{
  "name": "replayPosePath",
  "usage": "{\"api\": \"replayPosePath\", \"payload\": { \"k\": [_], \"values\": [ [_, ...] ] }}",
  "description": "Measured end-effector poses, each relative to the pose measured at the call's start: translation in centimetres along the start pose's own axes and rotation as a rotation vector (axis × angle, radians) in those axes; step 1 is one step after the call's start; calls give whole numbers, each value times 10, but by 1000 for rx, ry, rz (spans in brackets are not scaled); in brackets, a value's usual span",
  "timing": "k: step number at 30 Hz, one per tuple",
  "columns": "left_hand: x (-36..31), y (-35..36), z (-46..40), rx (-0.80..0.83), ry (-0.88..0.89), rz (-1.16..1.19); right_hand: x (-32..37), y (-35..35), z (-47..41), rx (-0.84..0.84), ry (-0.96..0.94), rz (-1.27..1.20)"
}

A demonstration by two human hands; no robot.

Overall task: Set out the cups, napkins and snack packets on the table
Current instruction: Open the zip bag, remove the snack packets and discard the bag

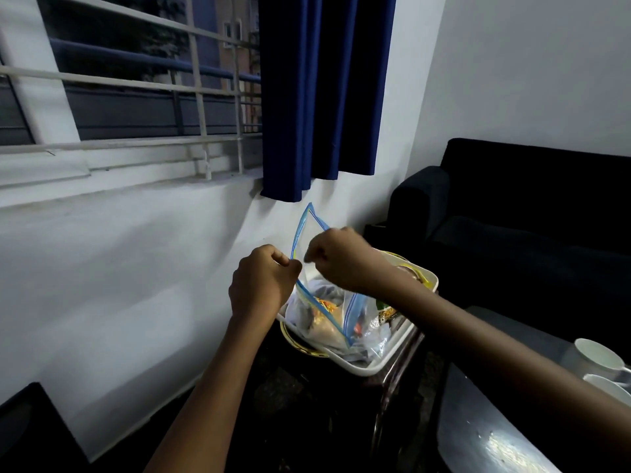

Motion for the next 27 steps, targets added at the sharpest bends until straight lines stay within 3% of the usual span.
{"api": "replayPosePath", "payload": {
  "k": [4,12,15,19,25,27],
  "values": [
    [0,-1,1,-13,14,2,-25,59,-5,373,119,240],
    [5,3,0,21,-1,1,-61,123,-6,662,230,100],
    [4,3,-2,18,3,16,-64,114,-8,608,211,108],
    [4,4,-5,24,18,74,-71,82,-12,389,212,113],
    [2,18,-5,132,-7,447,-85,25,-6,-11,387,-269],
    [3,14,-8,99,50,393,-87,7,-1,-126,420,-414]
  ]
}}
Point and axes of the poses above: each hand's wrist, its own z-axis away from the middle knuckle, its own y-axis out of the palm, x = y × z, the point moved 8 cm from there along -z, towards the middle knuckle, and after that the axes turned 2 degrees about -y, right-handed, at the moved point
